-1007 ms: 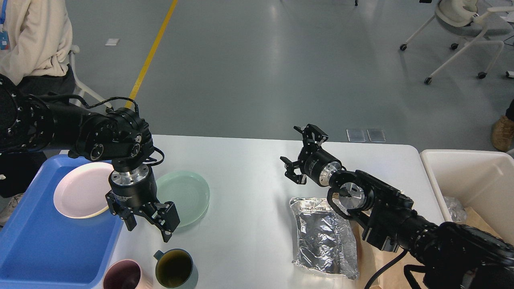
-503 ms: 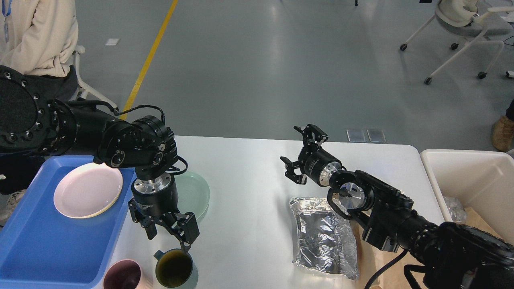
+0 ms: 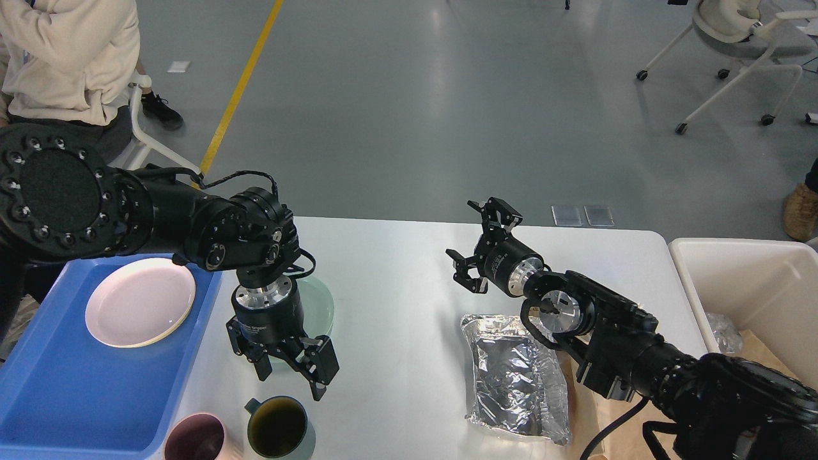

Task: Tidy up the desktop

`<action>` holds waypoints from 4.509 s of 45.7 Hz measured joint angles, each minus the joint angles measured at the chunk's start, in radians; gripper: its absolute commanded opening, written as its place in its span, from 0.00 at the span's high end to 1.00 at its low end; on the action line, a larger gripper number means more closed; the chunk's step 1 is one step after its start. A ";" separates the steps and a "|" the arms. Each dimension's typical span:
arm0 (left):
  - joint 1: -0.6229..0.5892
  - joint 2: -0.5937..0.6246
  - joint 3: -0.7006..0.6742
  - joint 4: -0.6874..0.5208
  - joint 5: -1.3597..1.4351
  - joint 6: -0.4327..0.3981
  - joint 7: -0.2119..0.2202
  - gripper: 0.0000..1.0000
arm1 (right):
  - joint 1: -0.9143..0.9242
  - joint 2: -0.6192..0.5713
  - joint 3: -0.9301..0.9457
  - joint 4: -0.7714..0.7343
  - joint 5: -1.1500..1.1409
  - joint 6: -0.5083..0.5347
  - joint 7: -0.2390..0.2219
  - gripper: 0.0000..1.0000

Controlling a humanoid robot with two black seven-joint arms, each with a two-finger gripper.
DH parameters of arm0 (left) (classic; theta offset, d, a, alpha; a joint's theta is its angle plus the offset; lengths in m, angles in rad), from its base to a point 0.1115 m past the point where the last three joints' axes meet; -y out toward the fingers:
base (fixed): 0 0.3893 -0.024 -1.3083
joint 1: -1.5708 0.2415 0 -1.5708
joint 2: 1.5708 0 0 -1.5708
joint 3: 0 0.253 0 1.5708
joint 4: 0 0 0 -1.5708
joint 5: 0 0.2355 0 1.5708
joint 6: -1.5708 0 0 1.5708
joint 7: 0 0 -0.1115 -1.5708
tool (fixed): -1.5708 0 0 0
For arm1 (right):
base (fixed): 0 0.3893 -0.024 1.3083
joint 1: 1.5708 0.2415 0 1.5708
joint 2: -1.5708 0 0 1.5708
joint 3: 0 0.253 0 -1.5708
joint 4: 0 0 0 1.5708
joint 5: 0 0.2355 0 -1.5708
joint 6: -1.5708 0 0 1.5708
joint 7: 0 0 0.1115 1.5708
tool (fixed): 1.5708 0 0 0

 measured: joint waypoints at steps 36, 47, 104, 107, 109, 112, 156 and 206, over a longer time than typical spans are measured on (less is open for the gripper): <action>0.170 -0.025 0.008 0.084 -0.054 0.000 0.010 0.04 | 0.000 0.000 0.000 0.000 0.000 0.000 0.000 0.00; 0.173 -0.025 0.022 0.084 -0.053 0.000 0.011 0.04 | 0.000 0.000 0.000 0.001 0.000 0.000 0.000 0.00; -0.767 0.258 0.283 -0.189 -0.162 0.000 -0.006 0.04 | 0.000 0.000 0.000 0.000 0.000 0.000 0.000 0.00; -0.780 0.245 0.307 -0.208 -0.183 0.000 -0.005 0.04 | 0.000 0.000 0.000 0.000 0.000 0.000 0.000 0.00; -0.782 0.234 0.319 -0.221 -0.198 0.000 -0.003 0.04 | 0.000 0.000 0.000 0.000 0.000 0.000 0.000 0.00; -0.783 0.207 0.337 -0.244 -0.221 0.000 -0.001 0.04 | 0.000 0.000 0.000 0.000 0.000 0.000 0.000 0.00; -0.676 -0.214 0.474 -0.314 -0.764 0.000 0.010 0.05 | 0.000 0.000 0.000 0.000 0.000 0.000 0.000 0.00; -0.160 -0.222 0.497 -0.253 -0.925 0.066 0.005 0.05 | 0.000 0.000 0.000 0.000 0.000 0.000 0.001 0.00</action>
